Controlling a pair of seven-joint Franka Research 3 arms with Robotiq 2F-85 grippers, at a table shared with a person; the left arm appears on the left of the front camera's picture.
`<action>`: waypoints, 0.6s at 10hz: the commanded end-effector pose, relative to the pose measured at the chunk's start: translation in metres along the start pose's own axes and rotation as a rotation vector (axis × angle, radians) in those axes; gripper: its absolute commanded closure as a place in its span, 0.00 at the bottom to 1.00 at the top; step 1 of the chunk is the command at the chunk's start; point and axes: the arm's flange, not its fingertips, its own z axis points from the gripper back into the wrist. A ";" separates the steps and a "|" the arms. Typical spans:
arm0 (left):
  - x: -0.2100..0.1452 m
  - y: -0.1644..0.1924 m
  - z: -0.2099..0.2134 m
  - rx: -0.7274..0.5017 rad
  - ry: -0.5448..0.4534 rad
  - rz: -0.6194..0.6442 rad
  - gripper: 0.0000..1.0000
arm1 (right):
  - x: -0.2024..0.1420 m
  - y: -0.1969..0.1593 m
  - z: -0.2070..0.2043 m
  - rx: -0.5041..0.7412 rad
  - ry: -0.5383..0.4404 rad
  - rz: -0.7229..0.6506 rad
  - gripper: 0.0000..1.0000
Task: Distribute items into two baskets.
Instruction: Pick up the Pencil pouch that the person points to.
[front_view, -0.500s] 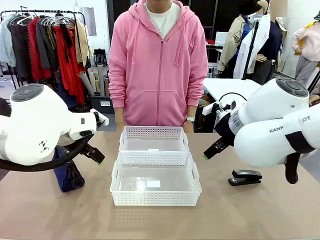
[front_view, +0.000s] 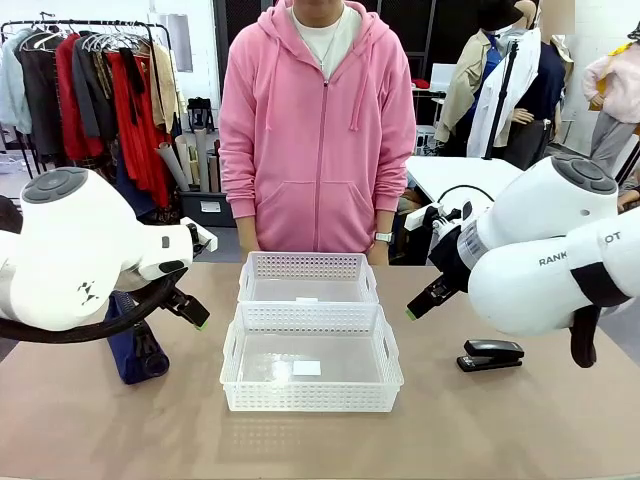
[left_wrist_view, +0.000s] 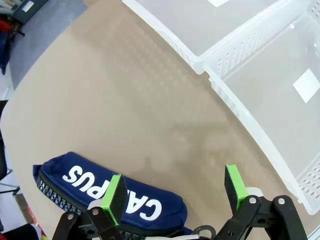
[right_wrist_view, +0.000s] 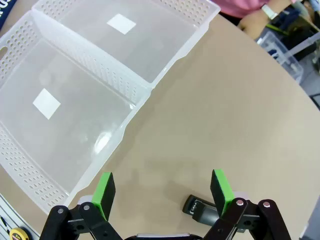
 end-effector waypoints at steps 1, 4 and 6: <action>0.000 0.000 0.000 0.000 0.000 0.000 0.00 | 0.001 -0.001 0.000 -0.005 -0.016 0.000 0.00; 0.000 0.000 0.000 0.000 0.000 0.000 0.00 | 0.001 -0.001 0.000 -0.005 -0.016 0.000 0.00; 0.000 0.000 0.000 0.000 0.000 0.000 0.00 | 0.001 -0.001 0.000 -0.005 -0.016 0.000 0.00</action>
